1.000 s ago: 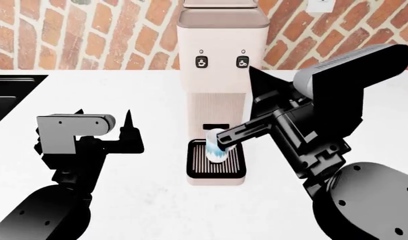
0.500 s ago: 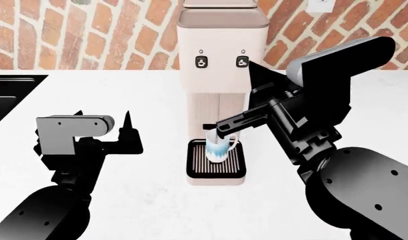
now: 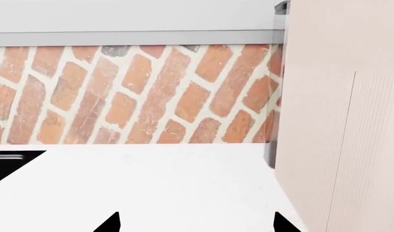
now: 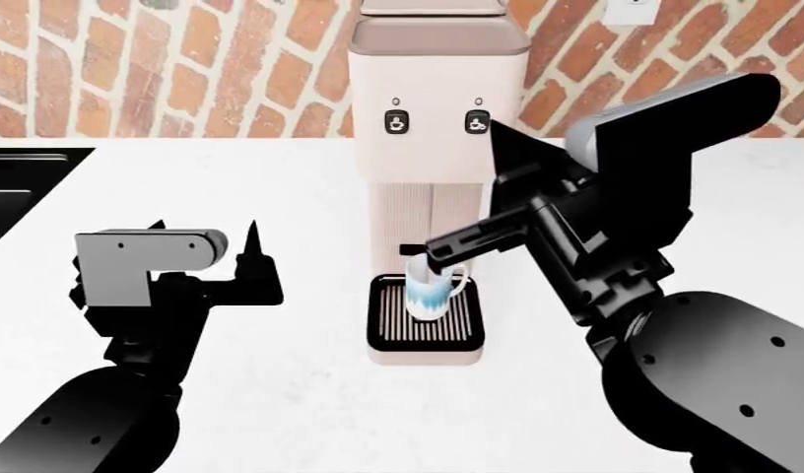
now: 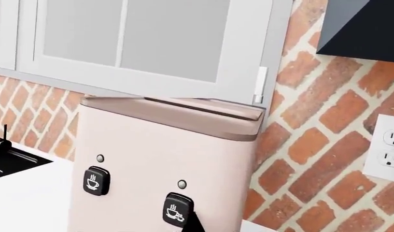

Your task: Press the button on the coffee machine to serve coffee.

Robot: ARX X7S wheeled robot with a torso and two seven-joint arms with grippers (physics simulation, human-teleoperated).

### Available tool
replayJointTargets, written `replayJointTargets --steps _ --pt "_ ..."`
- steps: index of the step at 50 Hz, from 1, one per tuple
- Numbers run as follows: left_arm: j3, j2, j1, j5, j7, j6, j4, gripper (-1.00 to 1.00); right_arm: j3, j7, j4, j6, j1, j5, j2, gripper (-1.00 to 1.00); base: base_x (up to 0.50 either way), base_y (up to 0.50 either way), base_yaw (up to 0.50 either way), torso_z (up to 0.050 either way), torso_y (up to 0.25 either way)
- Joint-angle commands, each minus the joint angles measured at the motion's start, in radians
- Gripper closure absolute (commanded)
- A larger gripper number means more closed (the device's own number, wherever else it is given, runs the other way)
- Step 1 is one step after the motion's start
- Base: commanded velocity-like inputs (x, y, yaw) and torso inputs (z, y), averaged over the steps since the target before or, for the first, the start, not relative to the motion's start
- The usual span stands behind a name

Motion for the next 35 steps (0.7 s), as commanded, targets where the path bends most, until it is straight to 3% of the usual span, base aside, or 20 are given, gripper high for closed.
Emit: replayJointTargets --steps 1,13,17,18,26,35 --pt "0.001 -0.002 -0.003 -0.004 -0.004 -0.002 0.003 -1.00 0.062 0.072 -0.073 0.050 0.006 0.131 0.016 1.00 0.00 0.00 0.00 0.000 0.000" --pt "0.008 -0.003 -0.006 -0.006 -0.007 -0.004 0.004 -1.00 0.195 0.270 -0.167 0.132 0.028 0.387 0.070 1.00 0.00 0.00 0.00 0.000 0.000" --pt "0.007 -0.004 -0.006 -0.008 -0.009 -0.005 0.007 -1.00 0.215 0.278 -0.182 0.121 -0.007 0.394 0.089 1.00 0.00 0.00 0.00 0.000 0.000" --pt "0.006 -0.005 -0.006 -0.009 -0.009 -0.005 0.007 -1.00 0.219 0.279 -0.184 0.118 -0.015 0.394 0.093 -1.00 0.00 0.00 0.00 0.000 0.000" --pt "0.000 -0.009 -0.006 -0.017 -0.011 -0.007 0.012 -1.00 0.263 0.243 -0.202 0.076 -0.125 0.339 0.134 -1.00 0.00 0.00 0.00 0.000 0.000" --pt "-0.009 -0.015 0.007 -0.020 -0.007 0.007 0.007 -1.00 0.309 0.144 -0.228 -0.033 -0.361 0.170 0.177 -1.00 0.00 0.00 0.00 0.000 0.000"
